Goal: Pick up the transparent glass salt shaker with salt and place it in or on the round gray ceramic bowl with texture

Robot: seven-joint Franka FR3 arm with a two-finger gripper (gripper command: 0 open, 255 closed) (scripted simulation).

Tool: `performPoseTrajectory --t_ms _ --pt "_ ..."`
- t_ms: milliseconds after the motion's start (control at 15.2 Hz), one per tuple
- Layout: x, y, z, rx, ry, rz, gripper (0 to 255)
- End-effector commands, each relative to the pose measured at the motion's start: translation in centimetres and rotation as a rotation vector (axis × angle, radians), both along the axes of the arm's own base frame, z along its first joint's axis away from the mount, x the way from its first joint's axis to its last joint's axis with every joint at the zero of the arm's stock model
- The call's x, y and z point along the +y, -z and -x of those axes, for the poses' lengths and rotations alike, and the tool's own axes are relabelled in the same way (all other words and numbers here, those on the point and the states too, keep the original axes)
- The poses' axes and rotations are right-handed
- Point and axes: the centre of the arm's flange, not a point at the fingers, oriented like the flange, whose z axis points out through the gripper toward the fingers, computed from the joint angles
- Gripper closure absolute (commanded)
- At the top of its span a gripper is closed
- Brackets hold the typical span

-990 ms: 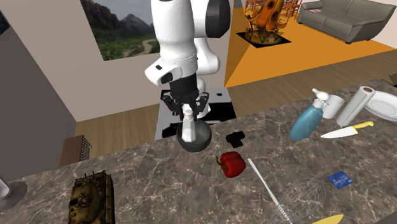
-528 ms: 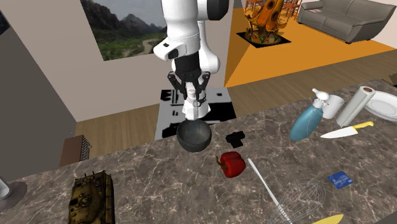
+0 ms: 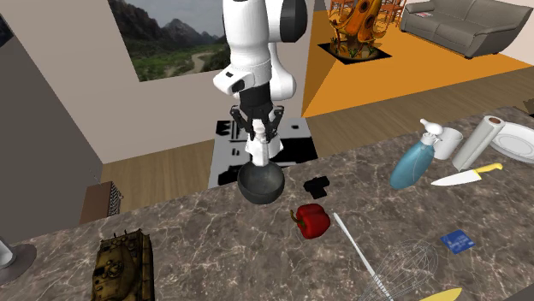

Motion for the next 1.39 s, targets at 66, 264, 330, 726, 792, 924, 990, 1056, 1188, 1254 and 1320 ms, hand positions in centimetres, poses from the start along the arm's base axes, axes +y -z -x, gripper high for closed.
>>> performPoseTrajectory --t_ms 66,264,330,726,792,924,990,1056,1188,1254,1320 --pt "0.0 1.5 0.0 -0.001 0.0 0.0 255" --pt "0.0 3.1 0.0 -0.001 0.0 0.0 255" --pt "0.0 3.6 0.0 -0.001 0.0 0.0 255" --pt "0.0 6.8 0.0 -0.001 0.0 0.0 255" --pt "0.0 7.0 0.0 -0.001 0.0 0.0 255" --pt "0.0 7.0 0.0 -0.001 0.0 0.0 255" --pt "0.0 7.0 0.0 -0.001 0.0 0.0 255" --pt "0.0 7.0 0.0 -0.001 0.0 0.0 255" --pt "0.0 7.0 0.0 -0.001 0.0 0.0 255" --pt "0.0 7.0 0.0 -0.001 0.0 0.0 255" --pt "0.0 7.0 0.0 -0.001 0.0 0.0 0"
